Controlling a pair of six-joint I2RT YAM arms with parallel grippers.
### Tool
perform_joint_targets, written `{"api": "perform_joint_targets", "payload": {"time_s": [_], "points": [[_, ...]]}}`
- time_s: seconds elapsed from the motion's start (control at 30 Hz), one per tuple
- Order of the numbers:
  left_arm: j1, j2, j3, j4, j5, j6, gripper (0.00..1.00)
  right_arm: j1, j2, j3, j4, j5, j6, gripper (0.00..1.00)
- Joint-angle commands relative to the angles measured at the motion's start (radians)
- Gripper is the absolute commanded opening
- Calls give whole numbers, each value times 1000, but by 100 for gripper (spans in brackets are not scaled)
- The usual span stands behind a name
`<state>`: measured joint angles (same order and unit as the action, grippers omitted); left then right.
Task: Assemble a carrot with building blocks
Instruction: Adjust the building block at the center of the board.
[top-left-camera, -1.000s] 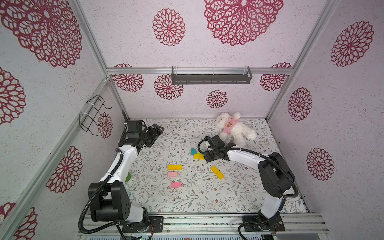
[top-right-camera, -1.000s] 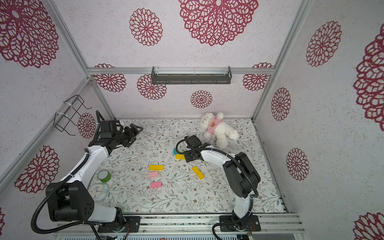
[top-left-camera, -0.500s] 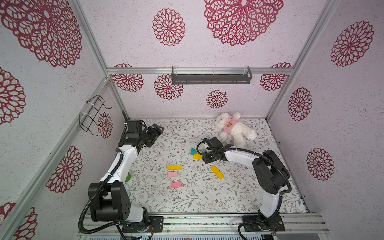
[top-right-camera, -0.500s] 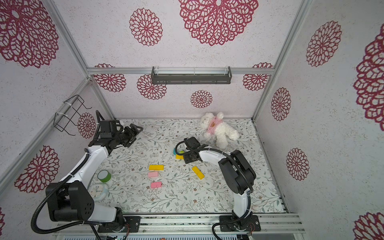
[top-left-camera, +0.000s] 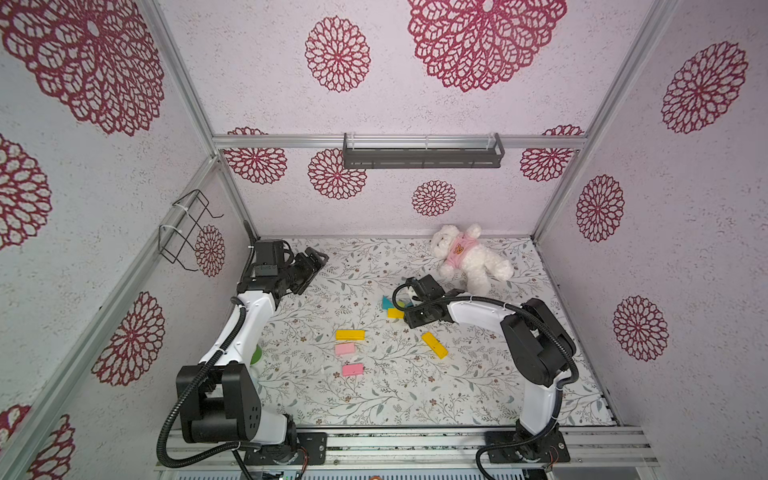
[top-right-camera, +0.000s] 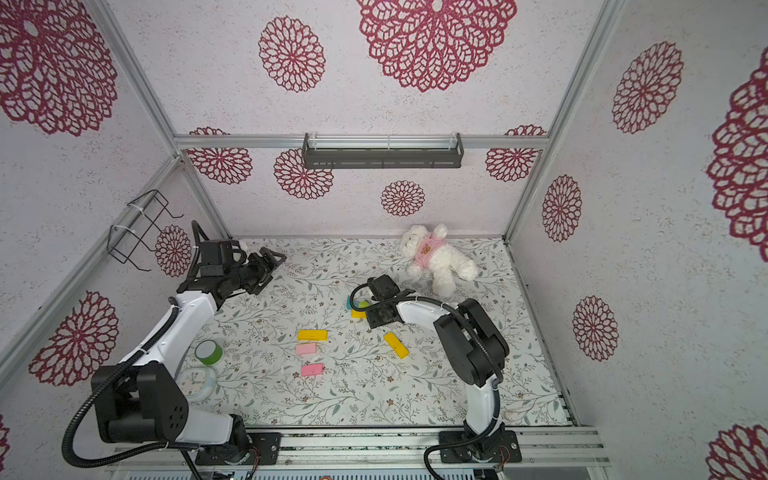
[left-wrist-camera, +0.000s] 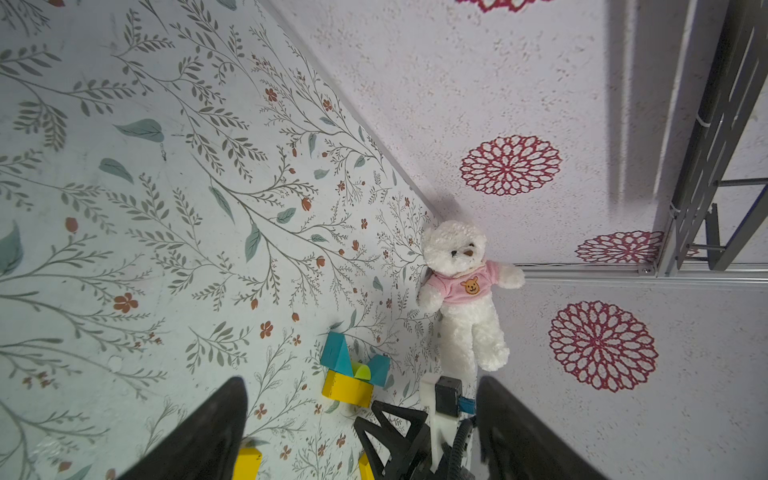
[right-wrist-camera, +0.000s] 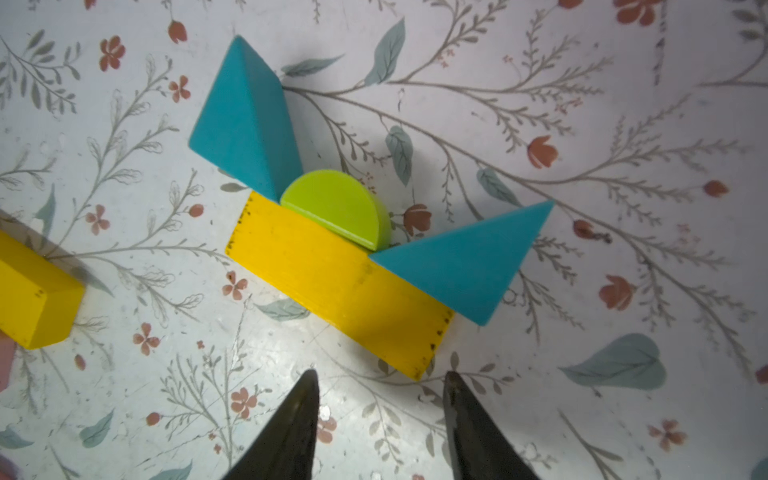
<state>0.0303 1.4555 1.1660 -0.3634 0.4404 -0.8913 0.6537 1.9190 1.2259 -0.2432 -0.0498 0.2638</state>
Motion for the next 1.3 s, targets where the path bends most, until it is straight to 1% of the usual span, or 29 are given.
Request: {"api": "perform_joint_targets", "payload": {"time_s": [0.0,0.9,1.27], "points": [[-7,5,4,16,5,-2,88,4,12,35,2,-4,11,50],[-8,4,4,14,5,-2,88,15,32,59,11,-12,13,50],[-7,4,6,12,4,-1,88,15,21,57,-8,18,10,51]]}}
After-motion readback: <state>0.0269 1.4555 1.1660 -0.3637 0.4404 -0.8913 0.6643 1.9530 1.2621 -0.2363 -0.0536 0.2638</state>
